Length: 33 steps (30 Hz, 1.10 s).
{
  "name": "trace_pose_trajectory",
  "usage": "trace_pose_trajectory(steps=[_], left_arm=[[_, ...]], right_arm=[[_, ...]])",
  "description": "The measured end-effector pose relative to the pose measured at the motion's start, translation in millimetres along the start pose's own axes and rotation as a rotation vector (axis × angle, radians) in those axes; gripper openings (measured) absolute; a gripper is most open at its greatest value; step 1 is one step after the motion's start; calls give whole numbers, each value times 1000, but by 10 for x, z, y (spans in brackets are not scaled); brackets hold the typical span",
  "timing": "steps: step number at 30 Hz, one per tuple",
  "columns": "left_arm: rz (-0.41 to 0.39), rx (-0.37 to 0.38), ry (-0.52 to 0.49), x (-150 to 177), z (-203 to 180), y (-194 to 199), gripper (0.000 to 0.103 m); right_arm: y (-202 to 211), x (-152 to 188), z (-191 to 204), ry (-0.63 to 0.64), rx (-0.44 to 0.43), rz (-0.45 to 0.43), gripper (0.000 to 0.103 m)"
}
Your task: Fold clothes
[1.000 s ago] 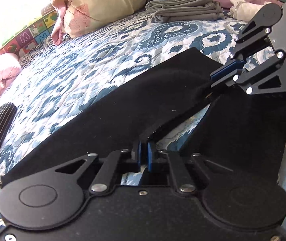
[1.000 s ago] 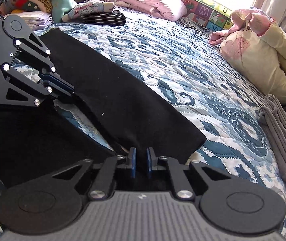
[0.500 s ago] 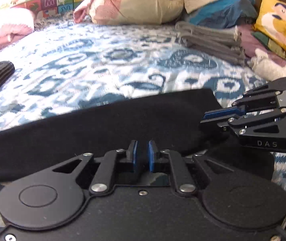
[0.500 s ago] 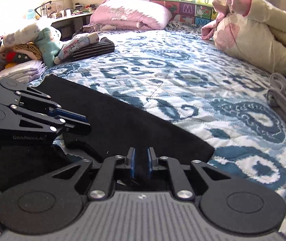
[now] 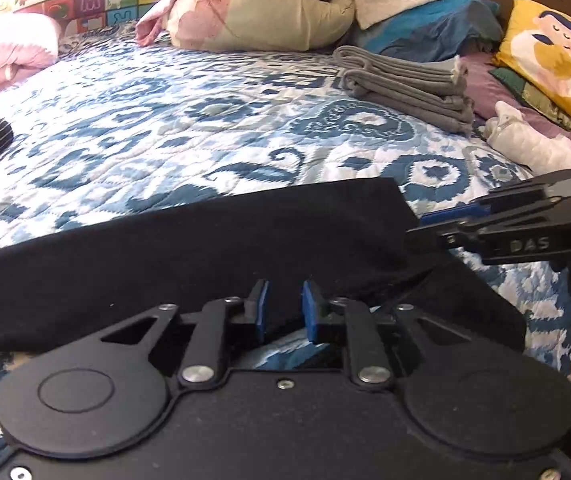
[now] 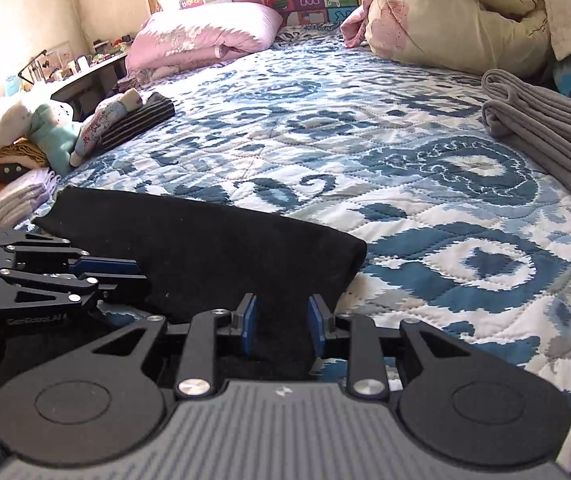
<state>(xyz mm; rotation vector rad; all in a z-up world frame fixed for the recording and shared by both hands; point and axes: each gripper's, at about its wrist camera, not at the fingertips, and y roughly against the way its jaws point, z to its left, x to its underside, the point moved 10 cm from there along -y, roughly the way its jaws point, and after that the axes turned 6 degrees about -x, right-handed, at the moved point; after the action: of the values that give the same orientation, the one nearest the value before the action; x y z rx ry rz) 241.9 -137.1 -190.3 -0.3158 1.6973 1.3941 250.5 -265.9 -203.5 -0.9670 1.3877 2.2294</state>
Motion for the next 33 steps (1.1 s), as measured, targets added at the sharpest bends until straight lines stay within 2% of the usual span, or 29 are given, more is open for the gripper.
trace_pose_trajectory(steps=[3, 6, 9, 10, 11, 14, 16, 21, 23, 26, 28, 31, 33], left_arm=[[4, 6, -187, 72, -251, -101, 16], [8, 16, -234, 69, -275, -136, 16], [11, 26, -272, 63, -287, -169, 17], [12, 30, -285, 61, -291, -180, 15], [13, 33, -297, 59, -295, -191, 5], [17, 44, -335, 53, -307, -223, 0], [13, 76, -310, 35, -305, -167, 0], [68, 70, -376, 191, -328, -221, 0], [43, 65, -320, 128, -269, -166, 0], [0, 58, -225, 18, -166, -73, 0], [-13, 11, -157, -52, -39, -100, 0], [29, -61, -88, -17, 117, -273, 0], [65, -40, -77, 71, 94, -358, 0]], right_arm=[[-41, -9, -89, -136, -73, -30, 30], [-12, -39, -194, -304, -163, -88, 30], [-36, -7, -265, -399, -208, -112, 30], [-39, 16, -278, -420, -214, -116, 30], [-11, 41, -278, -440, -221, -120, 30], [-16, 89, -315, -470, -230, -136, 28], [24, 89, -314, -470, -227, -153, 29], [85, 42, -211, -413, -232, -182, 31], [74, 8, -165, -344, -212, -166, 30], [-44, 108, -15, -163, -122, -33, 24], [-60, 147, 83, -44, -87, 37, 23], [20, 10, 110, -21, -84, 3, 24], [69, -94, 115, -19, -85, -37, 25]])
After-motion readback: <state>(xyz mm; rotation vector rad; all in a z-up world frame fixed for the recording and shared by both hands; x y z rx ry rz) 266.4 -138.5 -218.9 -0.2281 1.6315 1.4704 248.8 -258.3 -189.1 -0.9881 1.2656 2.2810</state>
